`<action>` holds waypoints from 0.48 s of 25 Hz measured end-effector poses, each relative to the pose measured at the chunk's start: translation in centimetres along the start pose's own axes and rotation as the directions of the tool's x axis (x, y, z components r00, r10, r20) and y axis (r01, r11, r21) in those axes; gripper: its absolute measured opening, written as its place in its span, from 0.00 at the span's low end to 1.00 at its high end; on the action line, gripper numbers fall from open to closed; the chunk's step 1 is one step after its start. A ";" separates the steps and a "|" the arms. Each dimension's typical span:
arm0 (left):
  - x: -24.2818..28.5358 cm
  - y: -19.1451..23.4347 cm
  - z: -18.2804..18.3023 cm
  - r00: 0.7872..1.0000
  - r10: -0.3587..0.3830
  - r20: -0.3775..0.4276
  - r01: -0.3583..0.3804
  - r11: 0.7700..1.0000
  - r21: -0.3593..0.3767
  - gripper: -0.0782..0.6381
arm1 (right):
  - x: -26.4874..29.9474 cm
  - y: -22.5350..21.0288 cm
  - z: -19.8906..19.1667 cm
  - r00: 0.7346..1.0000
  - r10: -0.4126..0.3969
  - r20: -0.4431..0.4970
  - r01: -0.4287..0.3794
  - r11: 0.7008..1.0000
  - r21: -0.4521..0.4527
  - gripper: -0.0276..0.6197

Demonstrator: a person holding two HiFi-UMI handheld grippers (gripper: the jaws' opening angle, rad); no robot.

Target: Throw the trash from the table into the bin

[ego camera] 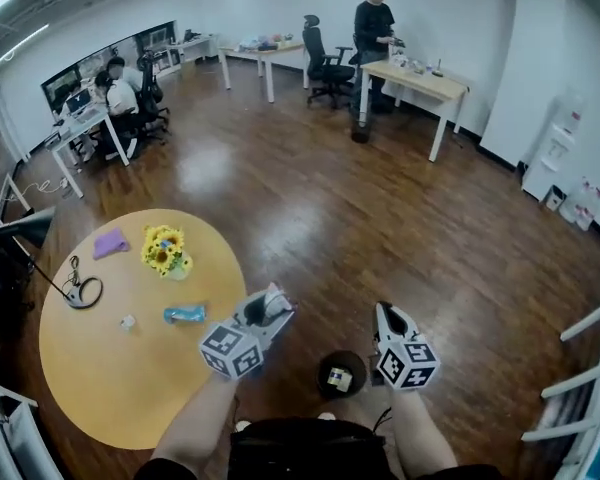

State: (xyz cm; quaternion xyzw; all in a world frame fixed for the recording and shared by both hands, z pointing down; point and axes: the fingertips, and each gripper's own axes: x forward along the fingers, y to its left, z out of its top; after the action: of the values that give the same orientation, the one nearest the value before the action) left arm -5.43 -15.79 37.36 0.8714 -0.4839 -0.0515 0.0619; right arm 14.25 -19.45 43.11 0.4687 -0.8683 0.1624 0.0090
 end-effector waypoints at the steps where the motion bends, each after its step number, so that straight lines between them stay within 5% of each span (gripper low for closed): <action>1: 0.9 -0.5 -0.6 0.999 -0.036 -0.007 0.036 0.999 -0.004 0.42 | -0.7 -0.9 -0.2 0.999 -0.038 0.008 0.038 0.999 0.000 0.04; 7: 4.1 -3.6 -0.7 0.975 -0.219 -0.048 0.219 0.976 0.006 0.42 | -5.6 -3.8 0.8 0.968 -0.243 0.056 0.243 0.970 0.019 0.04; 12: 7.1 -5.4 -2.1 0.958 -0.283 -0.048 0.282 0.959 -0.021 0.42 | -9.3 -5.6 1.0 0.936 -0.340 0.089 0.343 0.939 -0.020 0.04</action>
State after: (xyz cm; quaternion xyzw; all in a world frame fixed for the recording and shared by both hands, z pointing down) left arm 3.15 -18.81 38.40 0.9321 -0.3525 -0.0412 0.0722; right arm 24.14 -15.06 42.16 0.6183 -0.7762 0.1230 0.0088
